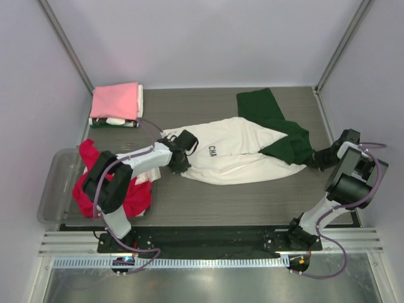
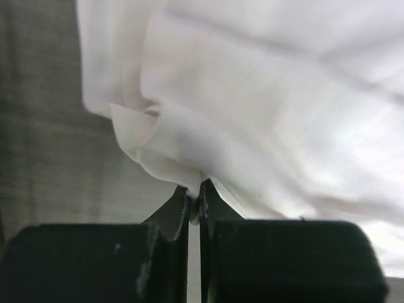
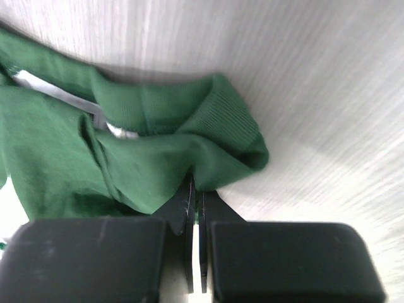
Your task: Fold and stack the t-shirts
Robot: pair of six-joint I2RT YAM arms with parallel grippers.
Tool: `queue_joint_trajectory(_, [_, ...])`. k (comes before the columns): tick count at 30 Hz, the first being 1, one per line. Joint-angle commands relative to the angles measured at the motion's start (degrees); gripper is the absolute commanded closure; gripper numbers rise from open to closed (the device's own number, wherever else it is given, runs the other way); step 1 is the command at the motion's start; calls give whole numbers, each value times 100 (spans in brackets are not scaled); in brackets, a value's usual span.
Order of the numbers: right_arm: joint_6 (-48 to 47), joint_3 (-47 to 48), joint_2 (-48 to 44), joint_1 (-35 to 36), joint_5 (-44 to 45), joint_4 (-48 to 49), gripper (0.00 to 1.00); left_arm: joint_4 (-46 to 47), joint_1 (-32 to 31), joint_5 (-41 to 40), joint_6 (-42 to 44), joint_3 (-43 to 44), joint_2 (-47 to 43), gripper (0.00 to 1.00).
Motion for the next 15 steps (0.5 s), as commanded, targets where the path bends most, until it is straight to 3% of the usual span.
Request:
queue_joint_trajectory(1, [246, 1233, 759, 521, -150, -523, 99, 129, 452, 335, 531, 1298, 412, 100])
queue_joint_trajectory(3, [211, 2695, 1166, 760, -247, -1294, 99, -221, 777, 695, 785, 2143, 919, 100])
queue_joint_trajectory(4, [185, 3227, 1507, 978, -396, -1543, 99, -667, 891, 819, 865, 3140, 1123, 100])
queue_joint_trajectory(6, [115, 4647, 1590, 1103, -511, -2069, 99, -1178, 1138, 1039, 1006, 4208, 1405, 100])
queue_joint_trajectory(7, [71, 4995, 1520, 1130, -529, -2159, 99, -1634, 1173, 996, 1120, 5275, 1519, 100])
queue_joint_trajectory(9, [-52, 5584, 1049, 1104, -459, -2221, 99, -1962, 1191, 786, 1200, 5985, 1415, 100])
queue_joint_trajectory(12, [-263, 5423, 249, 797, -423, -2283, 99, -1990, 1191, 469, 1200, 5955, 723, 100])
queue_joint_trajectory(15, [-509, 4512, -481, 550, -424, -2266, 99, -1403, 1191, 477, 937, 4437, -349, 100])
